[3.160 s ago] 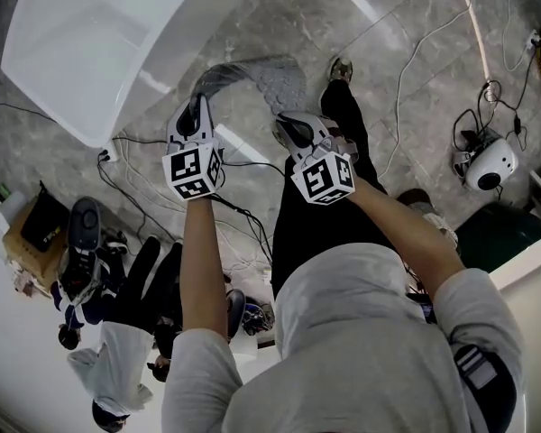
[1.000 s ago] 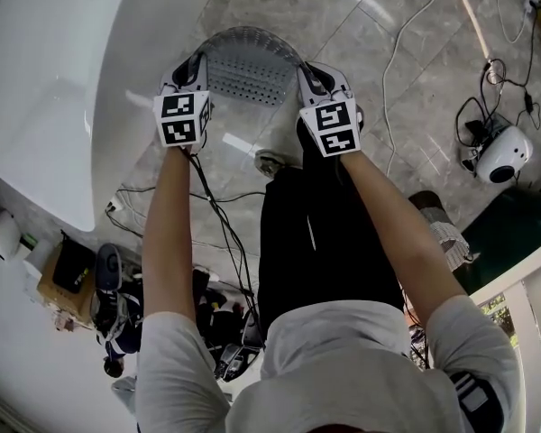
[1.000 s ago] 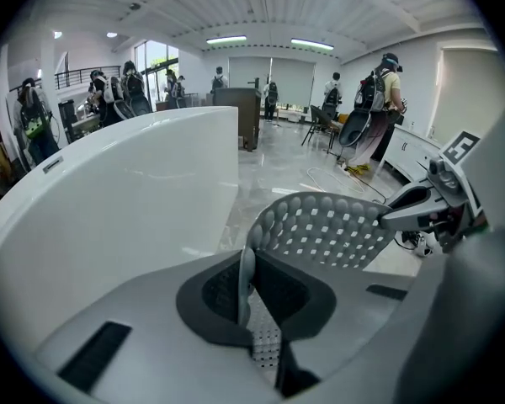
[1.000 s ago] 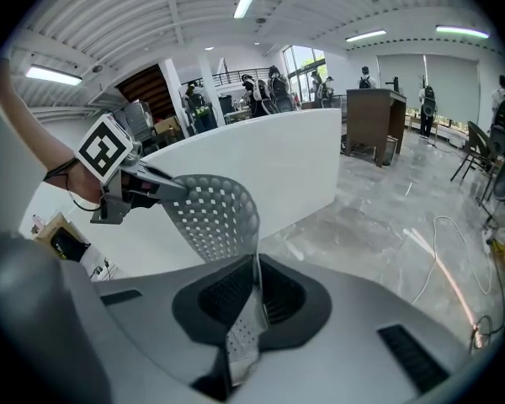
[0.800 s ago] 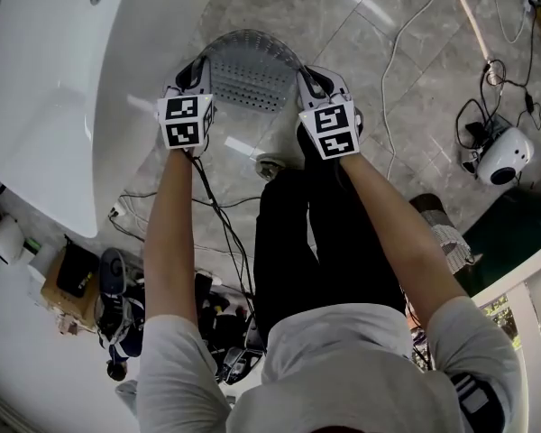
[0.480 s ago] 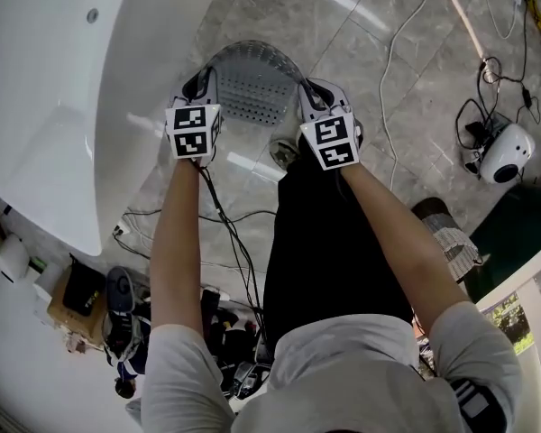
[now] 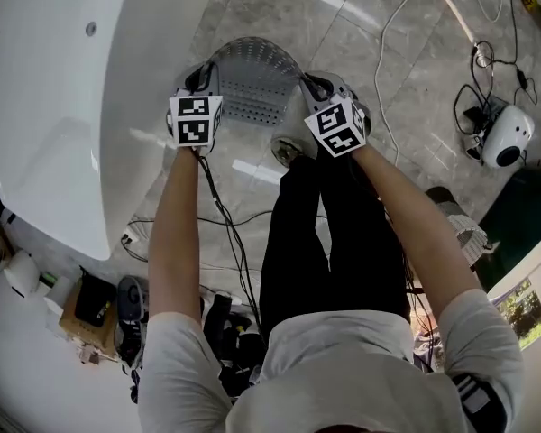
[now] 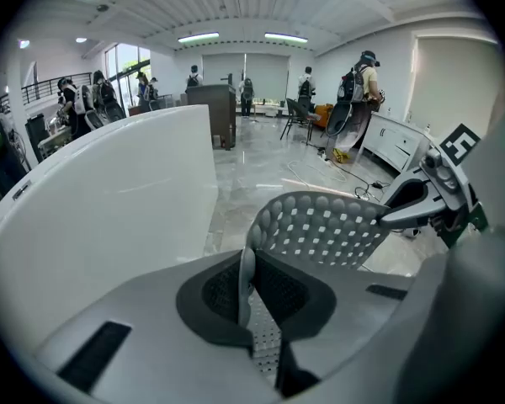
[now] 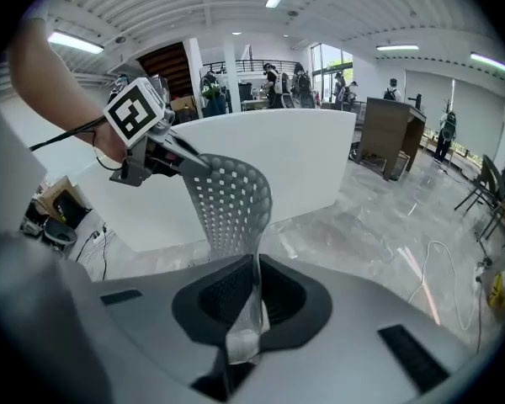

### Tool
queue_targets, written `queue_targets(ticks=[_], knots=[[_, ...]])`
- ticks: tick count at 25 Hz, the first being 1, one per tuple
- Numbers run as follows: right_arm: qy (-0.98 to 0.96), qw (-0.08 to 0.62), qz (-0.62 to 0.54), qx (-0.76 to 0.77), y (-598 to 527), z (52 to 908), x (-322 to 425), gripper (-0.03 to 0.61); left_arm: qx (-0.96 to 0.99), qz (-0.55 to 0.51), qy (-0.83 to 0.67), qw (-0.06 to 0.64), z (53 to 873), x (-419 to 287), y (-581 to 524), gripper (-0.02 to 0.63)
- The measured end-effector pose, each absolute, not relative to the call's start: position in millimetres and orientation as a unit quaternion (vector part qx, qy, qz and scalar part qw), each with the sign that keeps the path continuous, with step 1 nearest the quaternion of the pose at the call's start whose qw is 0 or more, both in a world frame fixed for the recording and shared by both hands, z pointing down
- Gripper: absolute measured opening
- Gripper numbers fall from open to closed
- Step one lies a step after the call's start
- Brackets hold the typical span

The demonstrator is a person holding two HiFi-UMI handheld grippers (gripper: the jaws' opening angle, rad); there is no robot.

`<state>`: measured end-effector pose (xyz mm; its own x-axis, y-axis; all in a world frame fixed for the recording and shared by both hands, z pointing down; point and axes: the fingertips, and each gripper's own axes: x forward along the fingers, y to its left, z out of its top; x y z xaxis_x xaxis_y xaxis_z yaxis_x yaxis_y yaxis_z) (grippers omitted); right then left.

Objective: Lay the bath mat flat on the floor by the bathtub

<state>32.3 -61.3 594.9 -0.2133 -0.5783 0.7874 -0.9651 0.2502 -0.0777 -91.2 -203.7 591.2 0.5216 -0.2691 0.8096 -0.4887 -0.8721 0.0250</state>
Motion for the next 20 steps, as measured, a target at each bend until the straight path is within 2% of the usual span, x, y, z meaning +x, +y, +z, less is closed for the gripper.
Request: queue_targets(ticks=[20], knots=[[-0.664, 0.287, 0.392, 0.569, -73, 676, 105, 0.023, 0.841, 0.495, -0.191, 0.110, 669, -2, -239, 0.023]])
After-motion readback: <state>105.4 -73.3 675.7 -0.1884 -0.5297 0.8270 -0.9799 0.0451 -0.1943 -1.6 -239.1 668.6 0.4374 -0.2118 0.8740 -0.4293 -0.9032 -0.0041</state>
